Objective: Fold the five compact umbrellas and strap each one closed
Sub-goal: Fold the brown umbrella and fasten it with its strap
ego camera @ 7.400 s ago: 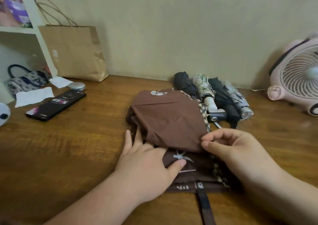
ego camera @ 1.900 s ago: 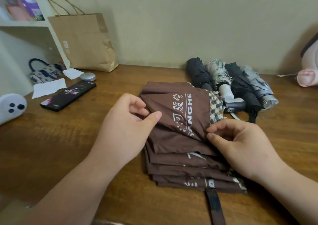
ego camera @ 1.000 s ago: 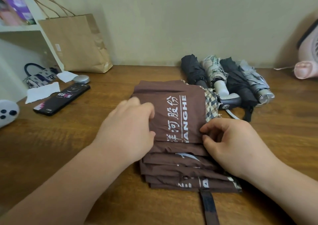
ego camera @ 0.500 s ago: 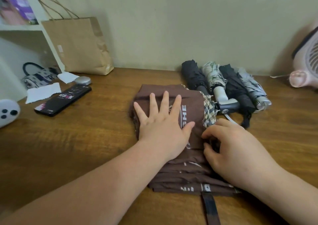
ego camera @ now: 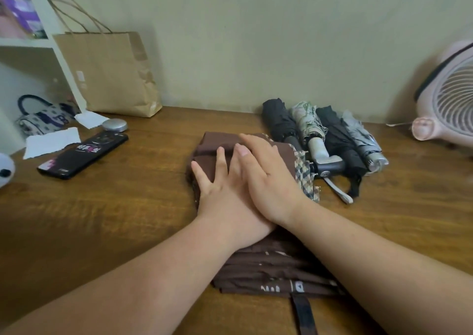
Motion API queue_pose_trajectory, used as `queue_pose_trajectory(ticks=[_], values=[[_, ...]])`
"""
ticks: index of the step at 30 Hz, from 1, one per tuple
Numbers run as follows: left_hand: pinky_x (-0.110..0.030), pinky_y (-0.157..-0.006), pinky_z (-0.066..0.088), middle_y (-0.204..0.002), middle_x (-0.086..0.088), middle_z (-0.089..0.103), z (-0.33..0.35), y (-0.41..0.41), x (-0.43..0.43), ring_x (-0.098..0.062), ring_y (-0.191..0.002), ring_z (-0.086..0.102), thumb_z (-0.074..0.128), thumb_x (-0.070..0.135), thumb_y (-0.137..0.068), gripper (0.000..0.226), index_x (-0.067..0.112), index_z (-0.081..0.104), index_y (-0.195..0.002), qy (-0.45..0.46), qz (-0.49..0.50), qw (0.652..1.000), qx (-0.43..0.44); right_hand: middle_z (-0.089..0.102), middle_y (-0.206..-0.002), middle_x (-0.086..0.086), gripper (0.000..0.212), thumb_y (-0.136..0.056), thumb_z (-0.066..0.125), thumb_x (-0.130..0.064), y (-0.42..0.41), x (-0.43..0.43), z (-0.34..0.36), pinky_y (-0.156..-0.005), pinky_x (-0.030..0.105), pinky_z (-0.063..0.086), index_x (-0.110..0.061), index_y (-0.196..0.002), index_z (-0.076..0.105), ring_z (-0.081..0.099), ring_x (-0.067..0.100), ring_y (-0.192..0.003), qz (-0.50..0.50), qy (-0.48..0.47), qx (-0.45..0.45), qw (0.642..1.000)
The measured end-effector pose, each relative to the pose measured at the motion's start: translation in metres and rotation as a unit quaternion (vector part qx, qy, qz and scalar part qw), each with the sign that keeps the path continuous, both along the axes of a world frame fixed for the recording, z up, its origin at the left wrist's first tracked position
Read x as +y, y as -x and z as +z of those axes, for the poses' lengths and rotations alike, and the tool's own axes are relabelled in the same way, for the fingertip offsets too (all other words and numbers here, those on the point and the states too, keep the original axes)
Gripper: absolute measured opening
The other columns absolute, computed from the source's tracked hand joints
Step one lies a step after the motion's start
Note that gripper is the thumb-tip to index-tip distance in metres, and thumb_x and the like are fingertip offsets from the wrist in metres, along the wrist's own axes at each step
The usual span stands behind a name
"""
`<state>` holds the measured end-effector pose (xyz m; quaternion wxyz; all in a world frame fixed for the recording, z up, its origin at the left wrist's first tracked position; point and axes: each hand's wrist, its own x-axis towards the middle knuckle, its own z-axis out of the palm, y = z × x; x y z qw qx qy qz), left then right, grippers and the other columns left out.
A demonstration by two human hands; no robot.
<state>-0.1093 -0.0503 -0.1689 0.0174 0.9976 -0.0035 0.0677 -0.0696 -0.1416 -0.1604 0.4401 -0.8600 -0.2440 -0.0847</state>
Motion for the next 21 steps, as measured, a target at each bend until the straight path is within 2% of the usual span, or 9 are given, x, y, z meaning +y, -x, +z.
queue_pose_trajectory(ticks=[4, 7, 9, 11, 14, 17, 19, 21], values=[[-0.07, -0.114, -0.019, -0.167, 0.002, -0.028, -0.005, 0.005, 0.008, -0.028, -0.152, -0.03, 0.031, 0.088, -0.076, 0.117, 0.024, -0.021, -0.16, 0.017, -0.009, 1.0, -0.002, 0.031, -0.164, -0.006, 0.08, -0.092, 0.008, -0.067, -0.002, -0.03, -0.013, -0.127, 0.035, -0.004, -0.029, -0.155, 0.038, 0.011, 0.009, -0.155, -0.022, 0.175, -0.081, 0.981], [-0.062, -0.119, -0.019, -0.166, 0.002, -0.031, -0.003, 0.012, 0.011, -0.024, -0.152, -0.031, 0.027, 0.095, -0.073, 0.124, 0.02, -0.019, -0.16, 0.011, -0.021, 1.0, 0.019, 0.01, -0.171, -0.003, 0.08, -0.093, 0.002, -0.068, -0.005, -0.057, -0.015, -0.127, 0.038, -0.006, -0.029, -0.162, 0.018, -0.005, 0.012, -0.157, -0.01, 0.32, -0.129, 0.938], [-0.057, -0.121, -0.019, -0.164, 0.005, -0.035, -0.001, 0.019, 0.016, -0.02, -0.149, -0.036, 0.022, 0.1, -0.07, 0.126, 0.022, -0.022, -0.159, 0.006, -0.042, 0.998, 0.054, -0.002, -0.172, -0.001, 0.082, -0.093, -0.002, -0.069, -0.009, -0.07, -0.013, -0.127, 0.04, -0.008, -0.028, -0.163, 0.003, -0.014, 0.013, -0.156, -0.02, 0.384, -0.137, 0.913], [-0.052, -0.122, -0.019, -0.163, 0.01, -0.035, 0.008, 0.025, 0.026, -0.014, -0.148, -0.038, 0.015, 0.098, -0.076, 0.115, 0.027, -0.021, -0.16, 0.009, -0.065, 0.995, 0.078, -0.009, -0.171, 0.001, 0.083, -0.093, -0.003, -0.07, -0.011, -0.074, -0.013, -0.127, 0.043, -0.008, -0.025, -0.163, -0.006, -0.019, 0.015, -0.155, -0.031, 0.413, -0.134, 0.9], [-0.046, -0.126, -0.014, -0.167, 0.009, -0.026, 0.018, 0.027, 0.032, -0.013, -0.151, -0.031, 0.002, 0.073, -0.095, 0.081, 0.029, -0.011, -0.162, 0.003, -0.091, 0.995, 0.05, -0.011, -0.171, 0.003, 0.088, -0.09, -0.005, -0.073, -0.01, -0.071, -0.015, -0.128, 0.044, -0.006, -0.023, -0.163, -0.009, -0.02, 0.017, -0.155, -0.038, 0.42, -0.128, 0.898], [-0.045, -0.125, -0.015, -0.168, 0.005, -0.027, 0.003, 0.026, 0.025, -0.017, -0.152, -0.031, -0.005, 0.057, -0.093, 0.073, 0.033, -0.01, -0.162, -0.043, -0.128, 0.991, -0.005, -0.013, -0.17, 0.003, 0.091, -0.089, -0.004, -0.073, -0.008, -0.07, -0.014, -0.127, 0.041, -0.01, -0.021, -0.163, -0.009, -0.021, 0.016, -0.155, -0.042, 0.425, -0.124, 0.896], [-0.048, -0.123, -0.019, -0.166, 0.009, -0.03, -0.006, 0.026, 0.023, -0.015, -0.15, -0.035, -0.001, 0.058, -0.093, 0.068, 0.044, -0.01, -0.159, -0.016, -0.133, 0.991, -0.002, -0.014, -0.17, 0.0, 0.092, -0.087, -0.001, -0.072, -0.006, -0.071, -0.009, -0.126, 0.037, -0.013, -0.02, -0.163, -0.006, -0.021, 0.014, -0.155, -0.019, 0.422, -0.125, 0.898], [-0.051, -0.12, -0.022, -0.164, 0.015, -0.031, -0.012, 0.024, 0.027, -0.015, -0.151, -0.033, 0.012, 0.064, -0.1, 0.059, 0.055, -0.006, -0.156, 0.007, -0.13, 0.991, -0.002, 0.001, -0.17, -0.004, 0.089, -0.087, 0.013, -0.066, -0.004, -0.074, 0.004, -0.126, 0.031, -0.005, -0.021, -0.163, 0.01, -0.006, 0.013, -0.157, 0.005, 0.394, -0.112, 0.912]])
